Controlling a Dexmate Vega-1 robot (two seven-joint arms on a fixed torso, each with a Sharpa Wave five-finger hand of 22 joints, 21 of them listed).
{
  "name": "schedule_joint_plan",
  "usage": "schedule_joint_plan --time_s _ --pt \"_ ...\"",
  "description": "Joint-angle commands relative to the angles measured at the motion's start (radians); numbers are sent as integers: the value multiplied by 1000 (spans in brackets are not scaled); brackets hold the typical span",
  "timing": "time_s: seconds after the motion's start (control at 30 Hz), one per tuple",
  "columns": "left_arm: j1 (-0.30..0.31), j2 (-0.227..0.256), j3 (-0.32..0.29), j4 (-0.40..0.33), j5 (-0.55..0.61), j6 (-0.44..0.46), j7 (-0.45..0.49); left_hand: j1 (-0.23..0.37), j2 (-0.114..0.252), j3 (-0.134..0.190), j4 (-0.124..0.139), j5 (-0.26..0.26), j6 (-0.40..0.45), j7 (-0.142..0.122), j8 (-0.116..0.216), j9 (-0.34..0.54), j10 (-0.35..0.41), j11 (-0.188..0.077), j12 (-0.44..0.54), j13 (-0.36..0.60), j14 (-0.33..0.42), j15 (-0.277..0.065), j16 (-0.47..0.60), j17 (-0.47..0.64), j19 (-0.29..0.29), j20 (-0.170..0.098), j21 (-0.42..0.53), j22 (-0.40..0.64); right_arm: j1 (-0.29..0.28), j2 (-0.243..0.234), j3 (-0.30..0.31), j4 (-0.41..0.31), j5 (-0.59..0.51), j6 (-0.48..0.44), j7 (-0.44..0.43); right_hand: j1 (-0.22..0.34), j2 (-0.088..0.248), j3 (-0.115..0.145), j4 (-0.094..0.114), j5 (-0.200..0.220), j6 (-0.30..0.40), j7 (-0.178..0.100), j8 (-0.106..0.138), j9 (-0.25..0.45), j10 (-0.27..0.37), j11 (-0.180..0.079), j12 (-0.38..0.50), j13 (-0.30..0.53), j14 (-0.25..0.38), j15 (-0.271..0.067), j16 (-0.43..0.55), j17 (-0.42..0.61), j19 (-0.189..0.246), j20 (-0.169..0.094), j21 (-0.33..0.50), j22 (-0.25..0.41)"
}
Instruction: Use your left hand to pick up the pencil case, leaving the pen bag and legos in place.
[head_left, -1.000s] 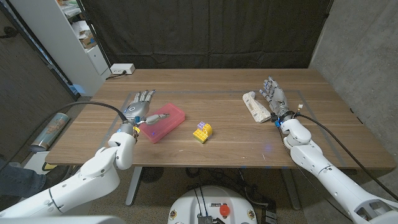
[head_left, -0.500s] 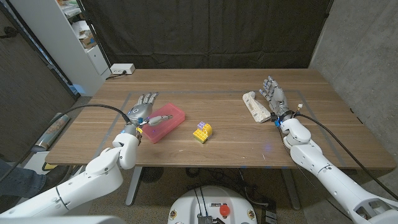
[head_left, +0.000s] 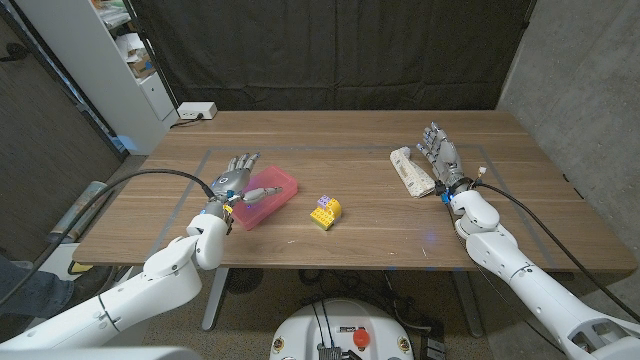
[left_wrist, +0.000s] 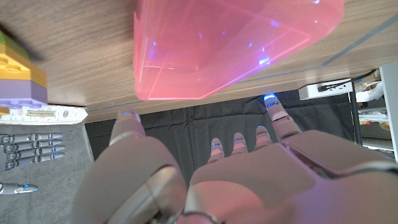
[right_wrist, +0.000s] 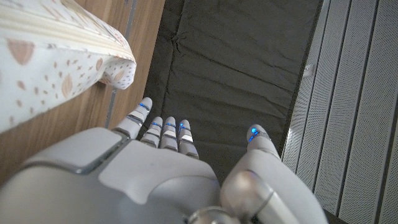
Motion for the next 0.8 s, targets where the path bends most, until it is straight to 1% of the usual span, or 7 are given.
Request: schedule_joint_plan --time_s 0.03,0.3,0.37,0.53,0.63,0.73,0.8 --pt "-21 -6 20 18 -27 -6 -16 10 7 -4 3 12 13 1 6 4 -57 -9 8 3 10 2 9 4 11 0 -2 -1 8 9 2 7 3 8 -2 -2 4 -3 -2 9 7 -3 1 2 3 0 0 2 8 4 6 2 2 7 4 2" --pt "-25 -14 28 23 -36 -2 -8 12 9 -7 3 14 22 1 8 4 -54 -9 9 3 14 1 9 3 15 0 -3 -2 23 14 -2 27 9 6 14 -2 4 -4 -2 10 8 -5 1 2 2 -2 0 2 9 4 6 2 0 8 3 2" --pt "-33 -10 35 20 -38 5 -24 12 9 -7 3 14 24 2 8 4 -53 -9 9 3 15 0 9 3 16 0 -4 -2 28 16 -4 34 9 6 18 -3 4 -4 -2 10 8 -6 1 2 3 -3 0 2 9 5 6 2 0 8 4 2" --pt "-43 -18 46 25 -38 9 -22 14 11 -10 3 16 32 -2 10 4 -49 -13 11 3 18 -2 9 3 19 0 -5 -2 38 19 -5 47 12 5 28 -3 5 -5 -2 10 8 -6 1 2 4 0 0 2 9 4 6 2 0 8 4 2" --pt "-54 -24 54 33 -46 1 -30 15 12 -10 4 16 33 -2 9 4 -49 -14 11 3 19 -2 9 3 20 0 -6 -2 42 19 -5 53 15 5 32 -3 5 -5 -2 10 8 -6 1 2 3 -2 0 2 9 4 6 2 0 8 4 2" --pt "-78 -30 94 39 -3 28 -38 15 12 -11 4 17 35 -1 9 4 -49 -14 11 3 20 -2 9 3 21 0 -7 -2 43 19 -5 55 16 4 34 -3 5 -6 -2 10 9 -7 1 2 3 -2 0 2 9 6 6 2 -1 8 4 2" --pt "-81 -35 95 47 -14 13 -40 15 12 -12 4 17 36 -1 9 4 -48 -13 11 3 20 -2 9 3 22 1 -7 -3 43 18 -4 56 16 5 34 -3 5 -6 -3 10 8 -7 1 2 3 -2 0 2 9 5 6 2 0 9 4 2"
